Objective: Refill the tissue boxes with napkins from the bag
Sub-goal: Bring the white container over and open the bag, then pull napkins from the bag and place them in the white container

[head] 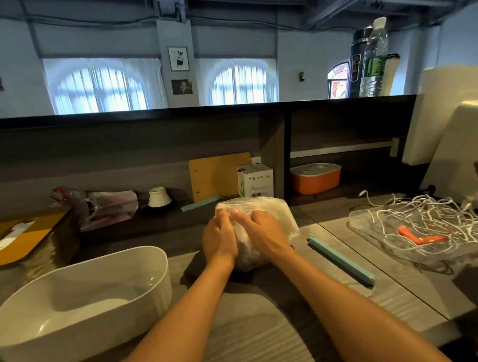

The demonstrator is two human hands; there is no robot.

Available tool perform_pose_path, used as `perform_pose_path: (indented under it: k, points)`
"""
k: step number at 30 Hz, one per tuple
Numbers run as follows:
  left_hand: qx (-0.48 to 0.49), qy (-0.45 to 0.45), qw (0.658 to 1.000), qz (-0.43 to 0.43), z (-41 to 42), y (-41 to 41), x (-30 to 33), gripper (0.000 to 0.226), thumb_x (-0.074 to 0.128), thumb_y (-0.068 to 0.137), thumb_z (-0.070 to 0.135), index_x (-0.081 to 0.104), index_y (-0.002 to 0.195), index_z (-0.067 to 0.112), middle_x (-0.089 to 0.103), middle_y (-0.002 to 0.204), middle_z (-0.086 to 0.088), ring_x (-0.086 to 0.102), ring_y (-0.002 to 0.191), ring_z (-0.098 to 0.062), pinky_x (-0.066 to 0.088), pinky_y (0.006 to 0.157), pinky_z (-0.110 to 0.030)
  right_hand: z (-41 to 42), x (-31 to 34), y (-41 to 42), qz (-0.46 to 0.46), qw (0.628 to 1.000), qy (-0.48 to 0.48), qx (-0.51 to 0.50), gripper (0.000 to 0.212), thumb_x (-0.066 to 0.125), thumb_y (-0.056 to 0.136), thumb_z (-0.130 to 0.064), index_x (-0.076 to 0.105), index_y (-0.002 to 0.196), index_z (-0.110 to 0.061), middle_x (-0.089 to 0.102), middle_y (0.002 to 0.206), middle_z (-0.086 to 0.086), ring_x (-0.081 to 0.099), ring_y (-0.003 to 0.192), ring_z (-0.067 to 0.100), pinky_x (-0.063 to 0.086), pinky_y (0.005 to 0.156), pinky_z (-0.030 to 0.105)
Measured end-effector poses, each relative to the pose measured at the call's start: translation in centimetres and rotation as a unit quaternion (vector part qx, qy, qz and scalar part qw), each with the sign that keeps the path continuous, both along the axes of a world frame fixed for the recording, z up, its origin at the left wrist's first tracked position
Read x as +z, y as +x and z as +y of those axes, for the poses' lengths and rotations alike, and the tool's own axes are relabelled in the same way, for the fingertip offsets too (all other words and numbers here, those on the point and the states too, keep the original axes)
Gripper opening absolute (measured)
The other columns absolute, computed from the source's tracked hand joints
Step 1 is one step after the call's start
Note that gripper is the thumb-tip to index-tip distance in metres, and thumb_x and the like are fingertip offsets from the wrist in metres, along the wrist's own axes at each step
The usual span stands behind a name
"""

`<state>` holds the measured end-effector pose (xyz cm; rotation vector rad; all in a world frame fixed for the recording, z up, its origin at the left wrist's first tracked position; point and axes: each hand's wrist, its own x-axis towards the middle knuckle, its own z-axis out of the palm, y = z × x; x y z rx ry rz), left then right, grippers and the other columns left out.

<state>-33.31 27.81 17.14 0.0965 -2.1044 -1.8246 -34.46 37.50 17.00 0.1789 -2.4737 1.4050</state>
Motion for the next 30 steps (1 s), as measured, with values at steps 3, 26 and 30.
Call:
perform_pose_path:
  k: [3, 26, 30]
  points:
    - [0.005, 0.011, 0.999, -0.031, -0.4, -0.3, 0.2, 0.04, 0.026, 0.106, 0.048, 0.053, 0.092, 0.022, 0.059, 0.105, -0.006, 0.058, 0.098, -0.021, 0.047, 0.092, -0.037, 0.7, 0.4, 0.5, 0.018, 0.999, -0.009, 0.03, 0.035, 0.057, 0.092, -0.052, 0.053, 0.075, -0.022, 0.054, 0.075, -0.002, 0.052, 0.071, 0.011, 0.043, 0.067, 0.024]
    - [-0.03, -0.162, 0.986, -0.006, -1.0, -1.0, -0.9, 0.056, 0.018, 0.103, 0.057, 0.062, 0.106, 0.022, 0.064, 0.103, -0.006, 0.057, 0.087, -0.014, 0.045, 0.079, -0.033, 1.5, 0.1, 0.3, -0.053, 0.998, -0.033, 0.01, 0.048, 0.037, 0.104, -0.042, 0.062, 0.12, -0.003, 0.063, 0.121, 0.017, 0.056, 0.116, 0.032, 0.041, 0.094, 0.032]
    - [-0.029, -0.174, 0.984, -0.036, -0.9, -1.3, -0.9, 0.065, 0.013, 0.103, 0.055, 0.062, 0.126, 0.019, 0.06, 0.117, -0.007, 0.048, 0.095, -0.011, 0.035, 0.08, -0.03, 0.7, -0.9, -1.0, -0.088, 0.995, 0.014, -0.039, 0.044, 0.043, 0.099, -0.05, 0.063, 0.117, -0.016, 0.064, 0.112, 0.009, 0.06, 0.101, 0.024, 0.049, 0.084, 0.036]
